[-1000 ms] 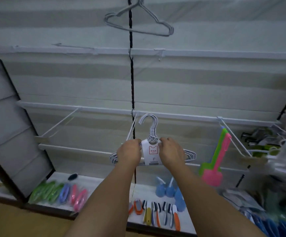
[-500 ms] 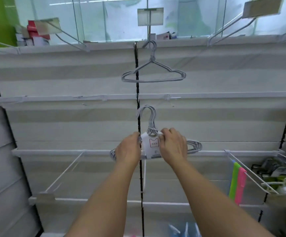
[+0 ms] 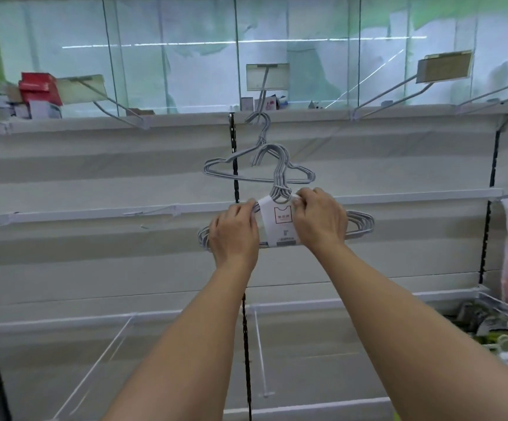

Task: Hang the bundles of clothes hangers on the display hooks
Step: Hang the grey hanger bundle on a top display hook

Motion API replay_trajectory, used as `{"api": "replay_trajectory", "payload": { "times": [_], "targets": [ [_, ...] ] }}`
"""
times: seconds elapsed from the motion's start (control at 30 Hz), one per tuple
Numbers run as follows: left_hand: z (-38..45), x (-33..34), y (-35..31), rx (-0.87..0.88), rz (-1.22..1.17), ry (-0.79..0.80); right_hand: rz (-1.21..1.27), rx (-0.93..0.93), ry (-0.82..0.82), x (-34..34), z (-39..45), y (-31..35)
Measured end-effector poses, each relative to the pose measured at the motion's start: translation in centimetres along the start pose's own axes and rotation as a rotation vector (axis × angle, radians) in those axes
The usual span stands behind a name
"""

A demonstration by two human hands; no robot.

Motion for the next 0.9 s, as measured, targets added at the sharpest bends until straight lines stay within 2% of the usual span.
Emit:
{"api": "replay_trajectory", "payload": {
  "times": [0.23, 0.37, 0.73, 0.9],
  "targets": [
    [5.7, 0.4, -0.2, 0.009, -0.037, -0.166, 0.021, -0.05, -0.052, -2.7, 5.9, 2.7],
    [8.5, 1.7, -0.6, 0.042, 0.028, -0.213, 0.083, -0.023, -0.043, -2.5, 9.0, 2.6],
    [11.5, 6.0, -0.8, -0.014, 0.119, -0.152, 0.195, 0.055, 0.032, 0.5, 13.6, 0.7],
    [14.1, 7.2, -0.3, -0.042, 0.117, -0.064, 0.245, 0.114, 0.027, 1.9, 14.9, 1.1]
  ]
}}
Point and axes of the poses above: each hand's wrist, its own z-axis towards the middle knuckle, its own x-axis out of the palm, y = z × x, the point moved 8 cm from there along z, towards the middle knuckle, and after that the axes turned 13 degrees about x, right-handed, at the moved point
